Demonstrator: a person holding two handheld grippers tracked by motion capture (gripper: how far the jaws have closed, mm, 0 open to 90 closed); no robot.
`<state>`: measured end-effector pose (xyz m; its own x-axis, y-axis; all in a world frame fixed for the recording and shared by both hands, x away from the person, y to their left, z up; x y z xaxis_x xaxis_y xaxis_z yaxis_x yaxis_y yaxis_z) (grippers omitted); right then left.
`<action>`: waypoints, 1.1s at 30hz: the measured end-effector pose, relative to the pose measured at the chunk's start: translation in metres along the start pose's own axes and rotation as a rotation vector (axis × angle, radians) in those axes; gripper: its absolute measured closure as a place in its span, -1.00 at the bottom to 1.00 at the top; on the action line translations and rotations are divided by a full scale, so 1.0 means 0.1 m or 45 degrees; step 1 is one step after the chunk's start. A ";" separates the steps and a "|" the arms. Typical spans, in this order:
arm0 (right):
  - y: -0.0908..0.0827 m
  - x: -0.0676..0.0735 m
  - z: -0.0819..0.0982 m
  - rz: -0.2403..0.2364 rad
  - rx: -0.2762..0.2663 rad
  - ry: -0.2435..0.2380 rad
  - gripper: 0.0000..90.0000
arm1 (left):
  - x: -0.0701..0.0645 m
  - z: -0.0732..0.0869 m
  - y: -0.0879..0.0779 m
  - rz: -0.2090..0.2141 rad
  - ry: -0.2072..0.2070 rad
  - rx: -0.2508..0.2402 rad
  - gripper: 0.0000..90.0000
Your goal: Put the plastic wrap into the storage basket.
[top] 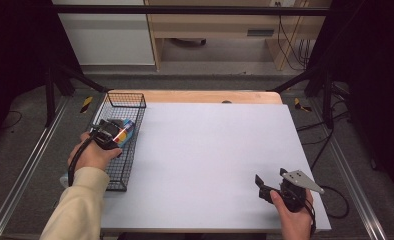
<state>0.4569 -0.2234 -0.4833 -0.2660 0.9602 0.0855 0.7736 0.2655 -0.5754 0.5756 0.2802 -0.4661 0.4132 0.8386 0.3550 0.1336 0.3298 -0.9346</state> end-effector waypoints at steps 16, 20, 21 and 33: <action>0.01 -0.03 0.02 0.001 0.006 0.000 -0.76 | -0.01 0.00 -0.12 -0.059 -0.013 -0.124 -0.55; 0.02 -0.01 0.01 -0.011 0.005 -0.011 -0.76 | -0.09 0.02 -0.24 -0.033 -0.008 -0.269 -0.64; 0.02 0.01 0.01 -0.008 0.006 -0.015 -0.76 | -0.10 0.03 -0.28 -0.042 0.000 -0.308 -0.66; -0.02 -0.01 0.00 0.036 0.001 -0.041 -0.79 | -0.62 0.07 -0.76 0.106 0.105 -0.698 -0.85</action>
<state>0.4557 -0.2244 -0.4824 -0.2625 0.9640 0.0433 0.7806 0.2385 -0.5777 0.5338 0.2064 -0.4172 0.5082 0.8085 0.2969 0.5370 -0.0279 -0.8431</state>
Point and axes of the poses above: each handheld gripper's, and its own axes: y roughly forward along the jaws, z roughly out of its underside, x roughly to its left, the point moved 8 cm from there along y, roughly forward along the jaws, and after that the axes turned 10 degrees about x, right-handed, at the moved point
